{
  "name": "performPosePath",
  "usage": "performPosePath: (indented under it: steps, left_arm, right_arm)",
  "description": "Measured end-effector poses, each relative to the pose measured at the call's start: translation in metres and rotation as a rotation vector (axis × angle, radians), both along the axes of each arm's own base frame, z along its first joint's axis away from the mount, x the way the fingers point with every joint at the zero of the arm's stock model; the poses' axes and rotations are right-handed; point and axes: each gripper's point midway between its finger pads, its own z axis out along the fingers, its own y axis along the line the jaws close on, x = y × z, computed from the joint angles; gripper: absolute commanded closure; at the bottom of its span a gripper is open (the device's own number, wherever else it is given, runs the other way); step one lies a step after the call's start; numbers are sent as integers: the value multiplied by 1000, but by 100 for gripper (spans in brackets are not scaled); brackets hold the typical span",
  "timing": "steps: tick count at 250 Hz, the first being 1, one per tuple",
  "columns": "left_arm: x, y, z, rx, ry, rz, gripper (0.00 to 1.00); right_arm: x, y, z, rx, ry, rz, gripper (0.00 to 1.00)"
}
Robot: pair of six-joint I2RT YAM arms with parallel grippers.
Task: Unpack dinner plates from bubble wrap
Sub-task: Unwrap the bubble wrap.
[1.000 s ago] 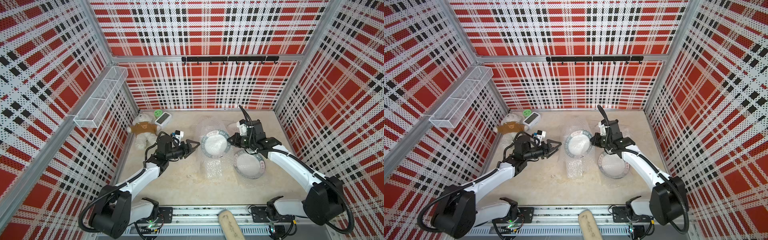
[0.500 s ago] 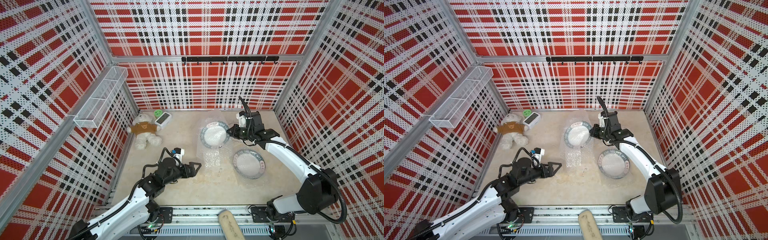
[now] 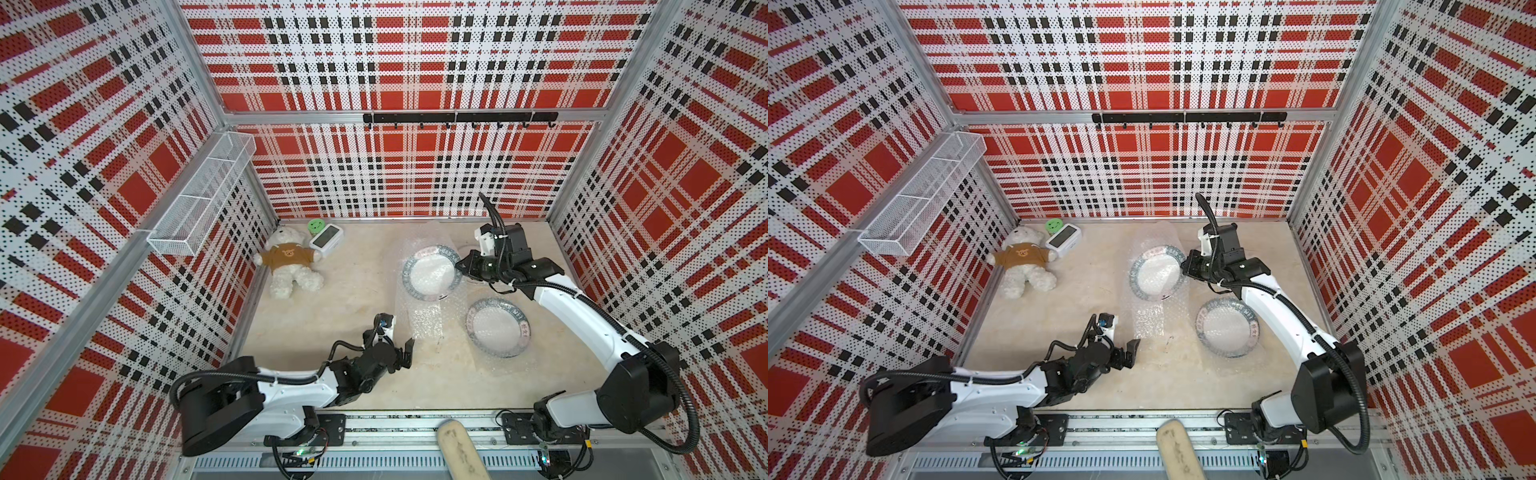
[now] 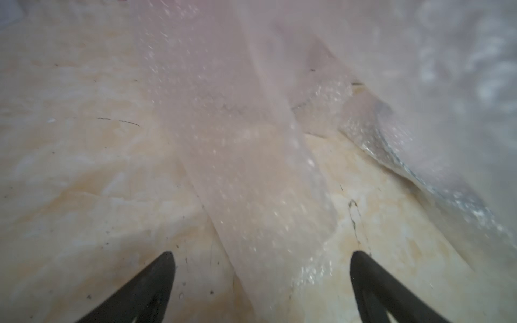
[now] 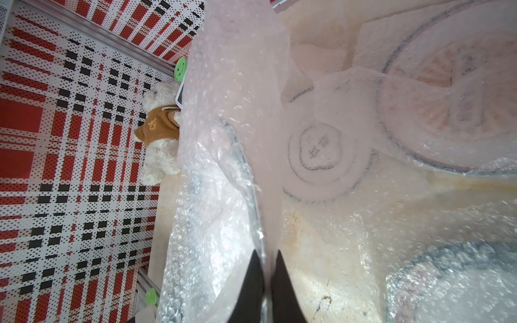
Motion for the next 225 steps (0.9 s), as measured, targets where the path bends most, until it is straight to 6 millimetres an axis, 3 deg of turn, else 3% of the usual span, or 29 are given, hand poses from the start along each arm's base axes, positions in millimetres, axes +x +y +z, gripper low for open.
performPosePath:
  steps: [68, 109, 173, 209, 225]
  left_arm:
    - [41, 31, 3, 15, -99, 304, 1]
    - [65, 62, 27, -36, -142, 438, 0]
    - [70, 125, 110, -191, -244, 575, 18]
    - [67, 163, 130, -249, -241, 621, 36]
    - [67, 171, 133, -267, -218, 615, 42]
  right_arm:
    - [-18, -4, 19, 19, -16, 19, 100]
    - [-26, -7, 21, 12, -16, 30, 100]
    - [-38, -10, -10, -18, 35, 50, 100]
    - [-45, -4, -28, -22, 72, 75, 100]
    - [-45, 1, -33, -17, 73, 87, 100]
